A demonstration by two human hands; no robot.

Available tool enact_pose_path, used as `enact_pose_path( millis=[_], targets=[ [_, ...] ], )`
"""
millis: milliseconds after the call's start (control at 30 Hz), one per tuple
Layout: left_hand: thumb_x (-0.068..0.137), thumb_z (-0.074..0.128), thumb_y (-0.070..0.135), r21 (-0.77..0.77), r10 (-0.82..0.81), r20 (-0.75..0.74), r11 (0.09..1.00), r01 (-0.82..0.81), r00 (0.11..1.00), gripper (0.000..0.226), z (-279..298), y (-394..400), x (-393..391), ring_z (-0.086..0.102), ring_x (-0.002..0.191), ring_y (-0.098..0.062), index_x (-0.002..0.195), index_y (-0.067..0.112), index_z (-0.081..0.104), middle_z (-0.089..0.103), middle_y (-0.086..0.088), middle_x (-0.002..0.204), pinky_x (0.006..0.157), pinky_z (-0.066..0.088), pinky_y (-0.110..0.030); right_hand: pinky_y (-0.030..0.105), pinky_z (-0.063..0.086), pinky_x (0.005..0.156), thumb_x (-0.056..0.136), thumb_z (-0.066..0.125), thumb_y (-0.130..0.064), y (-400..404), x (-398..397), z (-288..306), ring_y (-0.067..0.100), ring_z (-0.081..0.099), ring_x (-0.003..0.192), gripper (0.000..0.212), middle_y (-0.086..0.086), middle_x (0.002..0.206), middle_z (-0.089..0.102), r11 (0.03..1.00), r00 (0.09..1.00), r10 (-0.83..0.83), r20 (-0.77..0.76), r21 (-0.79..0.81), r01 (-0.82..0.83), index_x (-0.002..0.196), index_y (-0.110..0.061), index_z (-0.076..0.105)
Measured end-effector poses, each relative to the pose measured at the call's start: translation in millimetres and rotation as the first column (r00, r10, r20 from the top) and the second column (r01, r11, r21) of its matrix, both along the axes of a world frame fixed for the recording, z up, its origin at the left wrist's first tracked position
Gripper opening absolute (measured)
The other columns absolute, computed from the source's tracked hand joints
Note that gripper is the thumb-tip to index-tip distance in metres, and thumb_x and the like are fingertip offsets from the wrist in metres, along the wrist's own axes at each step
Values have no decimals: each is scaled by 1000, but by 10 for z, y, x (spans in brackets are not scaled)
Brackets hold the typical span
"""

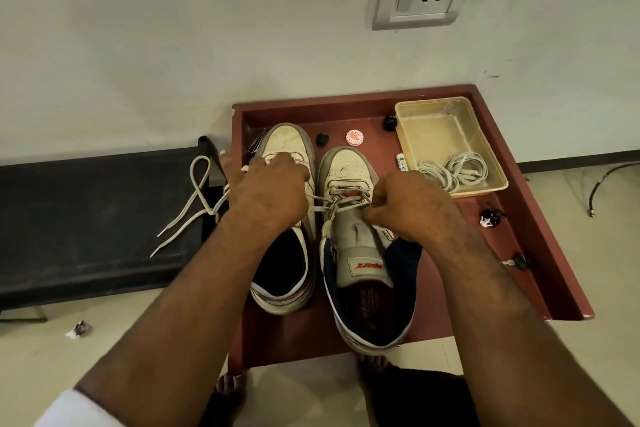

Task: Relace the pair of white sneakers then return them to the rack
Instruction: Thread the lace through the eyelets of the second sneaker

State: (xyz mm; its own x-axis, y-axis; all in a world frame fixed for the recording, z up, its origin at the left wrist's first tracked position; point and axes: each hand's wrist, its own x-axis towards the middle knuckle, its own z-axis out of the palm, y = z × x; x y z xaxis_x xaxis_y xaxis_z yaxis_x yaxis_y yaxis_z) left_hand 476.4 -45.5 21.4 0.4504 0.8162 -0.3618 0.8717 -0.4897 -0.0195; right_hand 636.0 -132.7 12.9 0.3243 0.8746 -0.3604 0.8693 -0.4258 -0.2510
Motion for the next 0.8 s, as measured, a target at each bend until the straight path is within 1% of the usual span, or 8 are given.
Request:
enact_pose_path(
  millis=[267,333,400,467,533,633,733,800],
  targets=[
    [89,58,20,229,51,133,970,-81,990,20,-50,-127,19,46,117,-27,108,27,63,61,2,107,109,21,-62,26,44,66,80,73,-39,10,33,-43,11,61,75,13,-10,75,64,996,997,1,-77,90,6,76,-27,69],
    [92,56,21,190,50,211,978,-91,976,20,90,-179,93,49,116,-25,111,26,57,63,4,101,112,17,-60,24,40,59,83,73,-37,22,17,-15,8,60,71,16,-10,72,64,984,984,-12,-180,175,44,72,-27,67],
    [94,58,29,142,28,393,986,-91,919,19,248,-225,146,58,104,-23,111,27,53,61,7,90,108,28,-55,26,44,57,83,74,-32,13,12,53,12,63,66,18,-4,68,67,965,905,-10,-424,233,120,70,-21,70],
    [91,65,33,-96,140,638,990,-103,757,21,469,-249,129,62,79,-15,109,27,55,64,10,82,93,44,-43,29,47,58,85,73,-23,-19,7,148,14,63,61,14,-1,69,71,963,745,24,-667,216,162,74,-15,75],
    [90,69,23,-468,391,785,882,47,480,22,724,-259,61,62,64,-12,110,25,61,73,1,81,76,50,-35,25,43,59,86,70,-15,-48,14,198,8,59,61,8,-3,77,74,964,599,58,-799,202,176,85,-18,78],
    [83,65,5,-631,646,756,678,377,104,32,999,-235,-45,70,76,-23,114,11,63,75,-12,93,75,59,-35,19,47,71,87,65,-2,-41,-19,208,3,62,81,33,-10,110,73,965,396,125,-909,205,165,112,-23,71],
    [82,59,-1,-609,694,720,640,470,-12,30,1007,-237,-37,73,90,-27,110,6,63,74,-16,97,79,59,-35,16,48,88,87,62,3,-22,-105,193,3,62,108,39,-13,114,70,971,191,191,-963,213,105,117,-22,63],
    [83,58,-5,-593,687,725,664,457,-57,27,946,-228,-16,73,94,-28,108,4,63,74,-18,99,81,58,-30,17,46,92,89,57,1,-13,-151,191,6,60,116,32,-9,113,71,968,137,243,-960,249,27,117,-14,62]
  ],
)
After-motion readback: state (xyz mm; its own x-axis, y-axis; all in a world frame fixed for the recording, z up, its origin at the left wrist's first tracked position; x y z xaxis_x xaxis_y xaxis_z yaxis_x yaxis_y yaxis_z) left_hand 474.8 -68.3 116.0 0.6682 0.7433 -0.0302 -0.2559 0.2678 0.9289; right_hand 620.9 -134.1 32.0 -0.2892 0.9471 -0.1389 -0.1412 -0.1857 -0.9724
